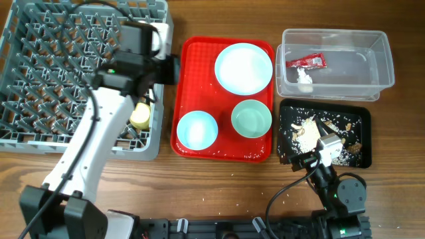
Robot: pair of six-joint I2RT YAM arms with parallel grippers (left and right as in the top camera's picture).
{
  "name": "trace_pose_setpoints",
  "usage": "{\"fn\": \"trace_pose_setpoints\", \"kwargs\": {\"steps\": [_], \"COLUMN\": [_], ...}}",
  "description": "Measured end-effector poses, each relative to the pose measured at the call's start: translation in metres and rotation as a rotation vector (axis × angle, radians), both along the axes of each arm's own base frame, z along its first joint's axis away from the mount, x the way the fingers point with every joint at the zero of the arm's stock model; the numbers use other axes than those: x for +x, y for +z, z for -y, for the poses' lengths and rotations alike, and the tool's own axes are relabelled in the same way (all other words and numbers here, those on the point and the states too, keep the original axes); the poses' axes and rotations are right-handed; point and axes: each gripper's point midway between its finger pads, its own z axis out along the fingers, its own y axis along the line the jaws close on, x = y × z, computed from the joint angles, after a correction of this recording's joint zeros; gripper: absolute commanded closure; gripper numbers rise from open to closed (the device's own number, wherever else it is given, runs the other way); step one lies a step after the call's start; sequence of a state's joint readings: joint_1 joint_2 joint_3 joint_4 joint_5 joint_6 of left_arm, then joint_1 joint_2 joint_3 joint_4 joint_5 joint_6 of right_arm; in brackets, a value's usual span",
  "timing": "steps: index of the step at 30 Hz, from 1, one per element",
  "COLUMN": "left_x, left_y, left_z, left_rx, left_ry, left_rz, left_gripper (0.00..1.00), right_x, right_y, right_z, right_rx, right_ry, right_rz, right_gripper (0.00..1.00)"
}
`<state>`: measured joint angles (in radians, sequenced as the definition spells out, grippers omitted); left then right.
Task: Sort waste into correct bins and load items into the dishwasher rack
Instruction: 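Grasp the rim of the green bowl with the left gripper, then stand the green bowl upright in the dish rack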
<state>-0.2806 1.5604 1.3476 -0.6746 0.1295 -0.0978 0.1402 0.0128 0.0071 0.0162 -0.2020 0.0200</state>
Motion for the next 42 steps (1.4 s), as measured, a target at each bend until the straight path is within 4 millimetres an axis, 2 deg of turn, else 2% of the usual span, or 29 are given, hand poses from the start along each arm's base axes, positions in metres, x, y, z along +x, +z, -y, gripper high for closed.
{"fn": "trace_pose_setpoints", "kwargs": {"steps": [2,4,6,7,10,14,16,20,22,27,29,30,32,33,34,35,36,38,40,42], "left_x": [-0.017,-0.038,-0.055,-0.059,-0.069,-0.072,-0.071,-0.072,-0.072,-0.072,-0.077,-0.075,-0.058,-0.044,-0.037,-0.036,-0.038,-0.035,-0.028,-0.017], "left_y": [-0.017,-0.047,-0.075,-0.085,-0.113,-0.119,-0.128,-0.163,-0.166,-0.166,-0.161,-0.144,-0.092,-0.044,-0.008,0.019,0.040,0.054,0.059,0.053], "left_z": [0.045,0.090,0.121,0.130,0.144,0.150,0.149,0.147,0.147,0.146,0.133,0.115,0.085,0.053,0.027,-0.005,-0.046,-0.088,-0.115,-0.138], "left_rx": [-0.040,-0.050,-0.052,-0.055,-0.045,-0.041,-0.018,0.030,0.030,0.035,0.079,0.134,0.197,0.283,0.337,0.441,0.598,0.796,0.938,1.097], "left_ry": [-0.071,-0.129,-0.140,-0.132,-0.105,-0.080,-0.068,-0.046,-0.044,-0.043,-0.017,0.009,0.061,0.131,0.198,0.270,0.366,0.481,0.566,0.640], "left_rz": [-0.073,-0.175,-0.263,-0.286,-0.366,-0.370,-0.373,-0.432,-0.433,-0.434,-0.448,-0.425,-0.284,-0.133,-0.024,0.054,0.115,0.159,0.175,0.175], "left_gripper": [0.50,0.55,0.57,0.58,0.59,0.62,0.71,0.86,0.96,0.96,0.96,0.96,0.96,0.96,0.96,0.96,0.96,0.96,0.96,0.96], "right_x": [0.000,0.000,0.000,0.000,0.000,0.000,0.000,0.000,0.000,0.000,0.000,0.000,0.000,0.000,0.000,0.000,0.000,0.000,0.000,0.000], "right_y": [0.000,0.000,0.000,0.000,0.000,0.000,0.000,0.000,0.000,0.000,0.000,0.000,0.000,0.000,0.000,0.000,0.000,0.000,0.000,0.000], "right_z": [0.000,0.000,0.000,0.000,0.000,0.000,0.000,0.000,0.000,0.000,0.000,0.000,0.000,0.000,0.000,0.000,0.000,0.000,0.000,0.000], "right_rx": [0.000,0.000,0.000,0.000,0.000,0.000,0.000,0.000,0.000,0.000,0.000,0.000,0.000,0.000,0.000,0.000,0.000,0.000,0.000,0.000], "right_ry": [0.000,0.000,0.000,0.000,0.000,0.000,0.000,0.000,0.000,0.000,0.000,0.000,0.000,0.000,0.000,0.000,0.000,0.000,0.000,0.000], "right_rz": [0.000,0.000,0.000,0.000,0.000,0.000,0.000,0.000,0.000,0.000,0.000,0.000,0.000,0.000,0.000,0.000,0.000,0.000,0.000,0.000], "right_gripper": [0.00,0.00,0.00,0.00,0.00,0.00,0.00,0.00,0.00,0.00,0.00,0.00,0.00,0.00,0.00,0.00,0.00,0.00,0.00,0.00]}}
